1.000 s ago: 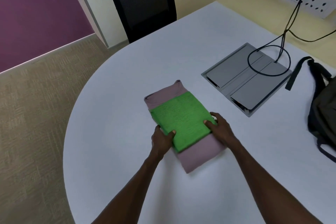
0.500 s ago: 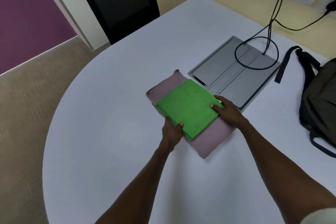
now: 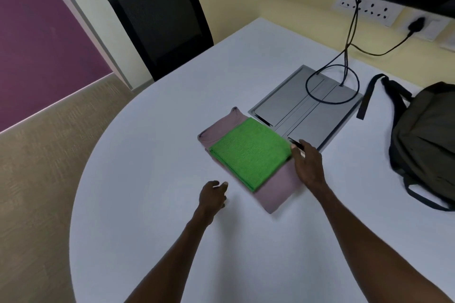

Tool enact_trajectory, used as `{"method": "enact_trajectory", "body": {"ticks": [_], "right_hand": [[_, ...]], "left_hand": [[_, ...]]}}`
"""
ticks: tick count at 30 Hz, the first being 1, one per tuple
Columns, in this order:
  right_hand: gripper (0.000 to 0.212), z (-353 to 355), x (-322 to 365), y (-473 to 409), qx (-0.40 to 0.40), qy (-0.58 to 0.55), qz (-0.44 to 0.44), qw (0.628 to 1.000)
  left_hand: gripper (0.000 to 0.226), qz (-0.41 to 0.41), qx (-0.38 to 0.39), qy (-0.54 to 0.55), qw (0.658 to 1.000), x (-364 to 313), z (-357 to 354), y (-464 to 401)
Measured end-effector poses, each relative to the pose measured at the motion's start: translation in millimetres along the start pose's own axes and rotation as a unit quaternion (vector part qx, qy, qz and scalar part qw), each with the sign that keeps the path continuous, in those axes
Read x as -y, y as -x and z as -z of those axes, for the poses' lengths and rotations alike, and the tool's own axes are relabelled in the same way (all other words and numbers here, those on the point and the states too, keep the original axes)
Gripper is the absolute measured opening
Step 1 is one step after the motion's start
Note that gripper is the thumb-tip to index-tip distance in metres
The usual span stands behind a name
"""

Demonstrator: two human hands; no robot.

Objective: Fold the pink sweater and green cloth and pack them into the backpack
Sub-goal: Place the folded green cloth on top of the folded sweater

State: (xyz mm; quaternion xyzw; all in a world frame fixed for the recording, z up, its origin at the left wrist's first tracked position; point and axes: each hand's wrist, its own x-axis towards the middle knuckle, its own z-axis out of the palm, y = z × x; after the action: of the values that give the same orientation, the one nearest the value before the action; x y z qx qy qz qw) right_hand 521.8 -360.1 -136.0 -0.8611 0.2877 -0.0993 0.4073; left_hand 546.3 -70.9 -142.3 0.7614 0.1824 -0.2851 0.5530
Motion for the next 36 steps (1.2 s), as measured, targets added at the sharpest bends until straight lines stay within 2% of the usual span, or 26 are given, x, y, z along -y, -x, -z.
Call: {"method": "enact_trajectory", "body": {"ticks": [3, 5, 10, 12, 16, 23, 36], "right_hand": [[0.068, 0.6, -10.9, 45.9, -0.032, 0.046, 0.036, 0.998], [0.068, 0.2, -18.9, 80.3, -0.037, 0.084, 0.052, 0.994], [0.066, -0.4, -36.1, 157.4, 0.001, 0.166, 0.079, 0.983], [0.063, 1.6, -41.6, 184.6, 0.008, 0.193, 0.098, 0.976], [0.06, 10.9, -52.2, 220.6, 0.018, 0.24, 0.129, 0.962], [0.065, 28.0, -42.9, 260.3, 0.026, 0.281, 0.173, 0.944], [0.063, 52.7, -23.2, 322.3, 0.061, 0.306, 0.112, 0.943]], "left_hand": [[0.051, -0.073, -0.047, -0.108, 0.99, 21.9, 18.3, 22.6], [0.042, -0.128, -0.081, -0.164, 0.975, 31.2, 25.1, 44.2], [0.045, -0.26, -0.143, -0.263, 0.918, 65.0, 38.6, 87.8], [0.049, -0.29, -0.139, -0.292, 0.901, 84.0, 42.8, 101.8], [0.061, -0.309, -0.128, -0.339, 0.879, 115.8, 52.4, 129.0], [0.068, -0.305, -0.127, -0.349, 0.877, 138.4, 64.7, 159.8], [0.071, -0.363, -0.118, -0.307, 0.872, 141.4, 57.7, 218.2]]}}
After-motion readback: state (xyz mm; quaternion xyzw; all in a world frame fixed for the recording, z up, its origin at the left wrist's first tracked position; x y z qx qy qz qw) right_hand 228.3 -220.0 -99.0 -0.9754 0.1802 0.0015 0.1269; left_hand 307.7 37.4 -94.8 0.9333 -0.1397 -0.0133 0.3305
